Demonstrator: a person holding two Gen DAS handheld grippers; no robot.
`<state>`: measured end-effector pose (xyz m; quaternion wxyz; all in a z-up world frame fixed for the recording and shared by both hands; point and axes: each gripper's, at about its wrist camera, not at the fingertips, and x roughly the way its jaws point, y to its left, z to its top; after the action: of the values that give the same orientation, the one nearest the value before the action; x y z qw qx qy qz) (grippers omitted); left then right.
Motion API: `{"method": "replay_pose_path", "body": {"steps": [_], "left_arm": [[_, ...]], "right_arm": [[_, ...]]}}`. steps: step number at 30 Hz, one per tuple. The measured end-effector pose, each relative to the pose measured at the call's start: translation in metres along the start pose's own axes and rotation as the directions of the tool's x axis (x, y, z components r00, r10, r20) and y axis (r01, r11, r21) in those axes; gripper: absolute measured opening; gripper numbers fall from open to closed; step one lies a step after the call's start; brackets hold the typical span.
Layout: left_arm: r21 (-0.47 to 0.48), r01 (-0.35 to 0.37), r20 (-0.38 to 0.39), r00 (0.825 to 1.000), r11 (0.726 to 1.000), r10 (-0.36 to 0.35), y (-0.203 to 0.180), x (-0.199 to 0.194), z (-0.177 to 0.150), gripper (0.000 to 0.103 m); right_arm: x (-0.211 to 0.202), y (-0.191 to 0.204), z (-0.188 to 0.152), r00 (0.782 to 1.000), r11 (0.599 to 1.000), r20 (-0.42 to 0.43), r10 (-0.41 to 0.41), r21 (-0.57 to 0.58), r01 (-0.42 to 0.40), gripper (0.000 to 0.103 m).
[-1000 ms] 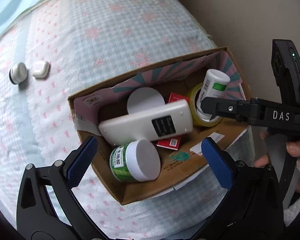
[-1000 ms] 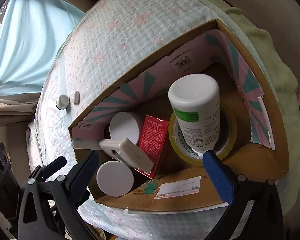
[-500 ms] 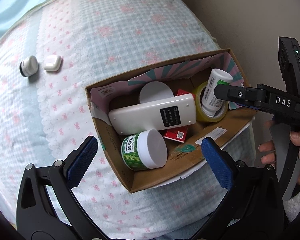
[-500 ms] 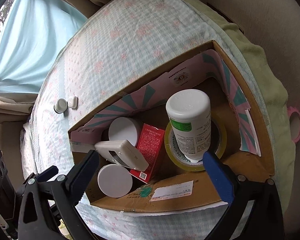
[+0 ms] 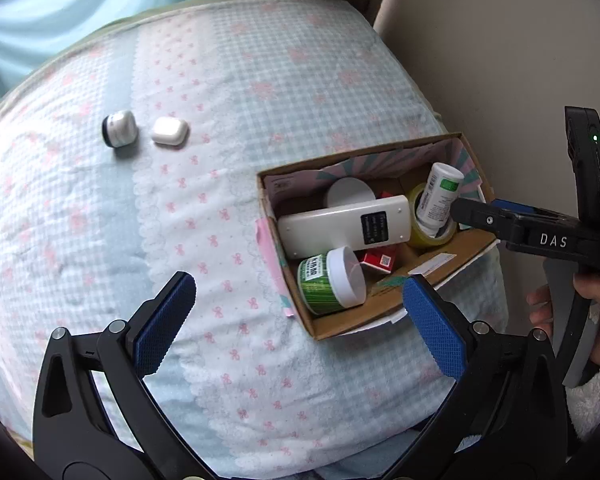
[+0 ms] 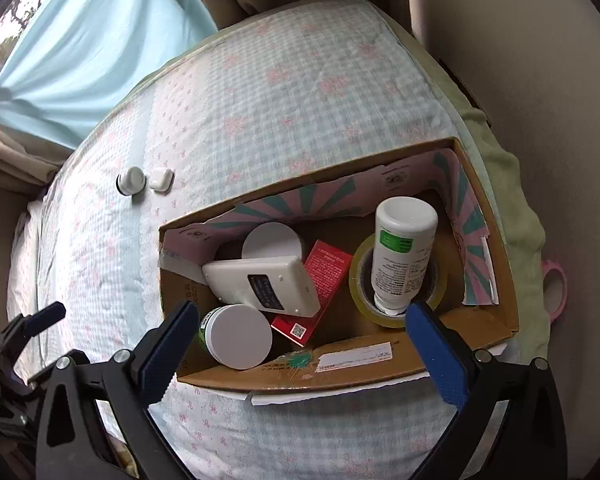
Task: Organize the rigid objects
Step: 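Withdraw both tools from the box toward the black jar and earbud case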
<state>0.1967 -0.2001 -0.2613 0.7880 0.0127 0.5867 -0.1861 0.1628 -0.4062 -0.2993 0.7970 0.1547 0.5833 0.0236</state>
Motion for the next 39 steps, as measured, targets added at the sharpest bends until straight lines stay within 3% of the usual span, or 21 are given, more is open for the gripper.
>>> {"method": "replay_pose_path", "body": {"steps": [5,14,23,32,39], "left_arm": [[-0.048,-0.018,0.048,0.999,0.999,0.020,0.038,-0.025,-0.012,0.103],[-0.132,-0.065,0.124,0.989,0.989,0.082,0.104,-0.067,-0.024,0.103],[-0.153,-0.083,0.187,0.976,0.985,0.112,0.173,-0.094,0.017,0.103],[-0.141,-0.056,0.143,0.987,0.988,0.077,0.238,-0.050,0.068,0.103],[-0.142,-0.090,0.094,0.990,0.986,0.104,0.256,-0.004,0.094,0.103]], "right_arm": [[-0.015,0.041,-0.009,0.997,0.991,0.033,-0.066,-0.117,0.069,0.103],[-0.040,0.107,-0.019,0.988,0.985,0.133,-0.078,-0.145,0.097,0.103],[-0.040,0.171,0.007,0.980,0.996,0.190,-0.062,-0.057,0.074,0.103],[0.008,0.205,0.057,0.994,0.990,0.111,0.004,0.139,-0.020,0.103],[0.067,0.228,0.102,1.000,0.987,-0.004,0.021,0.160,-0.020,0.103]]}}
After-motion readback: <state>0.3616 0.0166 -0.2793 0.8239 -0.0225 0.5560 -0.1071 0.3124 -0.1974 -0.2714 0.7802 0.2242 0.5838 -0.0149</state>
